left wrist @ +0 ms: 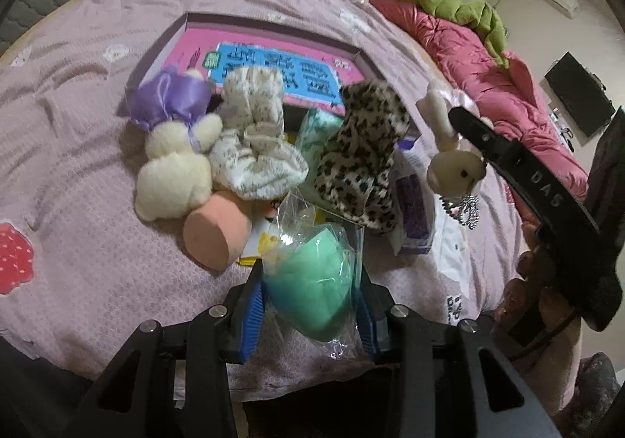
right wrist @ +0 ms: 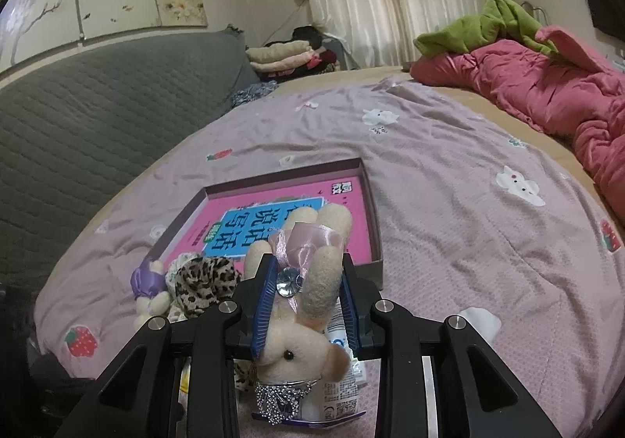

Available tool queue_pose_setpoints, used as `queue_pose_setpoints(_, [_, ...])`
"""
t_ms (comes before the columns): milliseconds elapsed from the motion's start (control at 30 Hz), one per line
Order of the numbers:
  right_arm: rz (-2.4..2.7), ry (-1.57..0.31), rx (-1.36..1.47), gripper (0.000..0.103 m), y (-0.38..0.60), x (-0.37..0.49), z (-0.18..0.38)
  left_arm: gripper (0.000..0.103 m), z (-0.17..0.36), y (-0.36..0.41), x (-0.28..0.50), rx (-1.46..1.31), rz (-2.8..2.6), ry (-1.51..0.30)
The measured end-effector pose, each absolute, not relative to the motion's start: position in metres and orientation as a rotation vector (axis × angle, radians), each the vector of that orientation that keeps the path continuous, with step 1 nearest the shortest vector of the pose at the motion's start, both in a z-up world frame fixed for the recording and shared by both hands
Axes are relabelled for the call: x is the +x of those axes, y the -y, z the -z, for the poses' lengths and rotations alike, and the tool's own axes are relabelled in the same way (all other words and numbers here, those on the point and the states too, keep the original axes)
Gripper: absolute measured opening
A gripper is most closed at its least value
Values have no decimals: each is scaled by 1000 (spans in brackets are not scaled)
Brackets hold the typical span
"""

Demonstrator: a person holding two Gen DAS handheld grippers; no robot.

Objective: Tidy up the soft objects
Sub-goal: 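Lift the green sponge with the left tool while the right tool carries the bunny toward the pink box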

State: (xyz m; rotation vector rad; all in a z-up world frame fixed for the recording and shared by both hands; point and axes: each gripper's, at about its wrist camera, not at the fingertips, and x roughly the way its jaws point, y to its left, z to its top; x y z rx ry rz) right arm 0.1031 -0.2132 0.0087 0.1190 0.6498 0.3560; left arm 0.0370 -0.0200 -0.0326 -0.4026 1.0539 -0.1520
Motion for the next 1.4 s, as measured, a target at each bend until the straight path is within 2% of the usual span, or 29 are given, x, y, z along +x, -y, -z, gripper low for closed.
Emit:
queue_pose_setpoints(567, [-364, -540, 125, 32, 208, 113, -32, 41, -27, -25, 52, -369, 15, -858])
queue_pose_setpoints(1100, [-369, -469, 145, 32, 202, 145, -39, 41, -28, -63, 108, -343, -112, -827])
queue_pose_setpoints(1400, [-357, -453, 112, 32, 201, 172, -37, 41, -20, -60, 141, -276, -146, -878])
